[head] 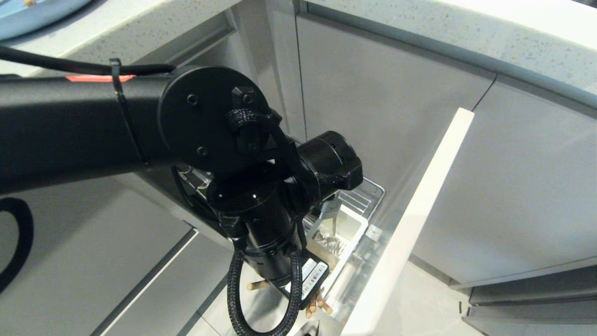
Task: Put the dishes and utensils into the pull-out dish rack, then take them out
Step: Pick up the chopsticks and place it in the cupboard
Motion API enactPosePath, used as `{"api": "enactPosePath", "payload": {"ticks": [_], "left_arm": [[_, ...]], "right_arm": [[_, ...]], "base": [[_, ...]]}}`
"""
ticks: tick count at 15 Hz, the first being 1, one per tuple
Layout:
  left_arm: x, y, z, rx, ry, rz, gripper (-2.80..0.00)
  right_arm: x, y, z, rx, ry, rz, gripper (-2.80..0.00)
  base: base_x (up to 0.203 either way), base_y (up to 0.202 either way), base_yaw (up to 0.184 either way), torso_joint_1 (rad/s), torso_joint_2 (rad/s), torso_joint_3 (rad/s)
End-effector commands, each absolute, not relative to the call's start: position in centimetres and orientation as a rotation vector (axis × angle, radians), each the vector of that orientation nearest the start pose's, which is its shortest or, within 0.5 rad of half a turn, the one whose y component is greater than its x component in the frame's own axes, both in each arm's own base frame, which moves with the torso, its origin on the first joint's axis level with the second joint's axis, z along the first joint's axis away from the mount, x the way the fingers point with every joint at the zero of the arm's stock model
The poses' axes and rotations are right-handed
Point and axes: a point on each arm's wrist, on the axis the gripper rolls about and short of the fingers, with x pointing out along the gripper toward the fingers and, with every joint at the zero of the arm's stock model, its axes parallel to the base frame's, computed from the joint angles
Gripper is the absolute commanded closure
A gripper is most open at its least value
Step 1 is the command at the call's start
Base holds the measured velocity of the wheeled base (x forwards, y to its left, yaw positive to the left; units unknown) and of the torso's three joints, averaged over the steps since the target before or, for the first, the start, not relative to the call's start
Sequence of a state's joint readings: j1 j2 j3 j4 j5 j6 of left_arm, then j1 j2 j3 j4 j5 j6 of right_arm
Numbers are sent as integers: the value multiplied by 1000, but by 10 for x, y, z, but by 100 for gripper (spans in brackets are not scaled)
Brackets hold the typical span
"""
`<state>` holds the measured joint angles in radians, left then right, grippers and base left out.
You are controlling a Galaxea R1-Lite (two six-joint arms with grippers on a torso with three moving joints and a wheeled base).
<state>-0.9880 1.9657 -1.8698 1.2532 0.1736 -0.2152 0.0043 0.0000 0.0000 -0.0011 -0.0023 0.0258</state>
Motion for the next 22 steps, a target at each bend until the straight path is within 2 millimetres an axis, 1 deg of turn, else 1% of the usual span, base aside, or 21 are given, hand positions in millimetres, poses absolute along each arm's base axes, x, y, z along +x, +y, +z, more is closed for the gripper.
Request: {"api": "enactPosePath", "payload": {"ticks": [1,2,5,8,10,12,16,17,19,22], "left_arm": [[178,-263,237,580,1211,-547,0],[178,-262,236,590,1211,-552,-280],[176,-262,239,588,1203,-558,-280],[172,-257,246,579,1188,-565,-280],[167,-251,254,566,1164,-575,-280],[161,-245,264,557,1141,-586,-280],[141,-222,285,550,1110,-606,-280],[137,-218,288,551,1104,-606,0],[128,-204,298,557,1051,-569,0],[114,-184,312,517,987,-537,0]], "right_arm": [[-23,0,75,26,1,2,0],[-23,0,75,26,1,2,0],[-23,0,75,26,0,3,0],[-23,0,75,26,0,2,0],[-23,0,75,26,0,3,0],[-23,0,75,26,0,2,0],[-23,0,75,26,0,3,0],[-23,0,75,26,0,3,0],[-23,0,76,26,-1,2,0],[-23,0,75,26,0,2,0]], "base": [[0,0,0,0,0,0],[0,0,0,0,0,0],[0,0,0,0,0,0],[0,0,0,0,0,0],[0,0,0,0,0,0],[0,0,0,0,0,0],[0,0,0,0,0,0],[0,0,0,0,0,0],[0,0,0,0,0,0],[0,0,0,0,0,0]]}}
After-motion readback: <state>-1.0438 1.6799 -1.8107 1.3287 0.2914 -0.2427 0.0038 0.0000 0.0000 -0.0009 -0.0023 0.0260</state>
